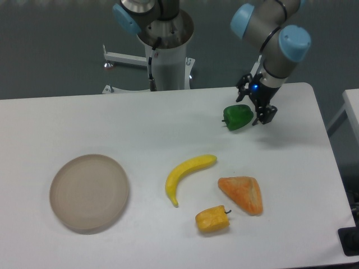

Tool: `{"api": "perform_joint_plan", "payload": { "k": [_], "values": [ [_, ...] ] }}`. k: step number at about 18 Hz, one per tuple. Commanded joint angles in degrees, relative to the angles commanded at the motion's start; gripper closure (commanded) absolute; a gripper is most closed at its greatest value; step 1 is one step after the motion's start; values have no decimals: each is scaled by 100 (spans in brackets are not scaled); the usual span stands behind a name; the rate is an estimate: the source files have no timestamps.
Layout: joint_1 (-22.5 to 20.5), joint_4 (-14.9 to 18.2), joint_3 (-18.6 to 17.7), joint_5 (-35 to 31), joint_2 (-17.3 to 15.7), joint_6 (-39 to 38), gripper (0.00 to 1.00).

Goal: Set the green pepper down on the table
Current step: 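Open the gripper and raise it off the green pepper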

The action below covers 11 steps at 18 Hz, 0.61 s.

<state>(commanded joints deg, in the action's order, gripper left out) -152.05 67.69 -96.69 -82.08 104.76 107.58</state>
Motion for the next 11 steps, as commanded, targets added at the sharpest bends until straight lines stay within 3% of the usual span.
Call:
{"api": "perform_joint_plan", "payload": {
  "k": [4, 11],
  "values": [
    [26, -677, 71, -246, 44, -18, 0],
    [272, -695, 774, -633, 395, -192, 0]
  ]
}}
